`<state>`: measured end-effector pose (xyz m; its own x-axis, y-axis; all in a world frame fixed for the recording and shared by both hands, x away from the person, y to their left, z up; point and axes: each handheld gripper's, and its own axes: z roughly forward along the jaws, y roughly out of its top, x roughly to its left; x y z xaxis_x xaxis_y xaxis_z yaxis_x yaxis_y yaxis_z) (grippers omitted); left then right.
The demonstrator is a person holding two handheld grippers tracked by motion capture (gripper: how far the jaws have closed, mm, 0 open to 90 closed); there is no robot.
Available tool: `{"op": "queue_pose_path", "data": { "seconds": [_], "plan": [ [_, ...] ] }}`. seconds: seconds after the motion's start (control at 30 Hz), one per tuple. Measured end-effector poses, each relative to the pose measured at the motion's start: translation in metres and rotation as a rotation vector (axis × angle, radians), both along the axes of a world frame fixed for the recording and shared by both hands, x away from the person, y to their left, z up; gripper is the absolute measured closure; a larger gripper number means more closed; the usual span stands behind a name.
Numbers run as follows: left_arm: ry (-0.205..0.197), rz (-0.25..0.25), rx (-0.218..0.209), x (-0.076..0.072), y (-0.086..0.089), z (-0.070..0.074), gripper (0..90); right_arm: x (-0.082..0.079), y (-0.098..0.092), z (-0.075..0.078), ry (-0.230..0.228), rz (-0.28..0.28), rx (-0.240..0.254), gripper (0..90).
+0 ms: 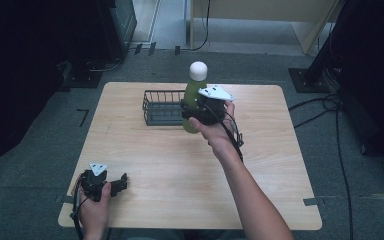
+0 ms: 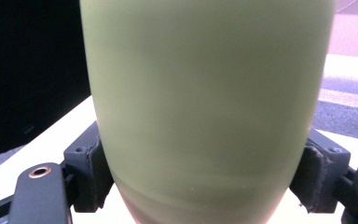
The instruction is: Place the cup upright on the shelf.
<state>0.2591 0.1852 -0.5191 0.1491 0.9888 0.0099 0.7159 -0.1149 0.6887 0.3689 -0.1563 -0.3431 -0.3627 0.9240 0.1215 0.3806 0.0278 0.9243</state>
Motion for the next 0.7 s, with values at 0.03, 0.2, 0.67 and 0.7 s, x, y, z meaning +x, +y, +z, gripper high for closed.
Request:
{"op": "queue_pose_path", "data": {
  "seconds": [0.03,0.2,0.67,0.7],
  "plan": [
    [0.000,0.000,0.000,0.000,0.000,0.000,0.0,0.004,0.000,0.002,-0.002,-0.008,0.007,20.4],
    [0.001,-0.001,0.001,0.000,0.000,0.000,0.0,0.016,0.002,0.009,-0.015,-0.019,-0.003,20.4],
    [0.001,0.000,0.000,0.000,0.000,0.000,0.0,0.040,0.008,0.014,-0.009,-0.054,0.007,20.4],
    [0.001,0.000,0.000,0.000,0.000,0.000,0.0,0.043,0.009,0.013,-0.008,-0.058,0.004,20.5]
  ]
}}
